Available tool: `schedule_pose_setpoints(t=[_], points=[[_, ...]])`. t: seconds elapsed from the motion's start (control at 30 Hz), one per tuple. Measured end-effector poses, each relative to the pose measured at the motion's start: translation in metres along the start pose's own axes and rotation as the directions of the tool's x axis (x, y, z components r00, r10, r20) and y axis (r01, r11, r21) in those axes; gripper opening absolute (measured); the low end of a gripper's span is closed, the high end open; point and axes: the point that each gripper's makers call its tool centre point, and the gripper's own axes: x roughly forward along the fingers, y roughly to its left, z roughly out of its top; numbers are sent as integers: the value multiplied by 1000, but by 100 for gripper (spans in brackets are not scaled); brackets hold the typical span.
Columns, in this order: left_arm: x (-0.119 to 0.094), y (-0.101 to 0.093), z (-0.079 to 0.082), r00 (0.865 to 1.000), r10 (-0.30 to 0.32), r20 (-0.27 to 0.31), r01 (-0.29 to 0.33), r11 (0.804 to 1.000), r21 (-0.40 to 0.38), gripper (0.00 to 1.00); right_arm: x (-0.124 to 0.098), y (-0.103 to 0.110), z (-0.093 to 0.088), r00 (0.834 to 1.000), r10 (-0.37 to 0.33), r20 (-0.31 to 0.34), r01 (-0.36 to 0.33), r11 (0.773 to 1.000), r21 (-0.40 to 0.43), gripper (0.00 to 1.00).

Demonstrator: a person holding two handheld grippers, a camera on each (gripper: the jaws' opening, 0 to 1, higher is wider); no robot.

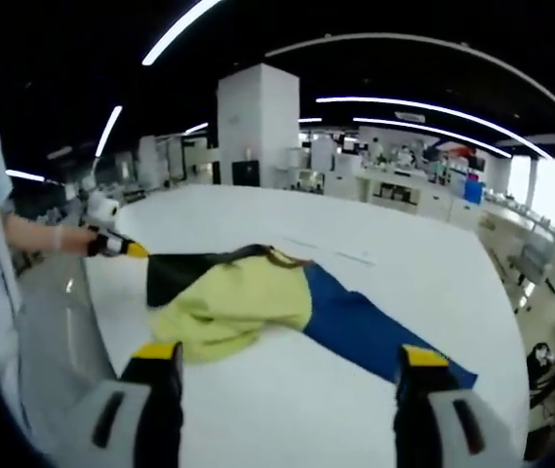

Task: Fold the garment on the visible template until the final outline fits inside the template.

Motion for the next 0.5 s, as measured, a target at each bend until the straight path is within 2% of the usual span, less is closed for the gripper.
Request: schedule_pose_setpoints(t=[0.1,0.2,0.3,0.33,0.37,0.5], points=[[-5,16,4,1000,3,-16,-2,1000,14,0,-1,11,-4,1000,-11,-14,11,1000,1,91],[-9,41,12,1000,10,-25,-9,1000,20,0,-1,19,-4,1000,-24,-12,24,1000,18,91],[-13,46,23,1000,6,-30,-5,1000,29,0,2,28,-3,999,-38,-10,38,999,31,90],[-14,62,27,999,3,-40,-1,999,47,0,3,31,-2,999,-43,-9,44,998,36,90],[-15,66,31,999,3,-45,0,998,61,0,4,35,-1,999,-49,-8,49,998,37,90],[-17,88,44,999,-4,-48,5,999,32,0,8,43,0,998,-63,-11,64,997,44,90]])
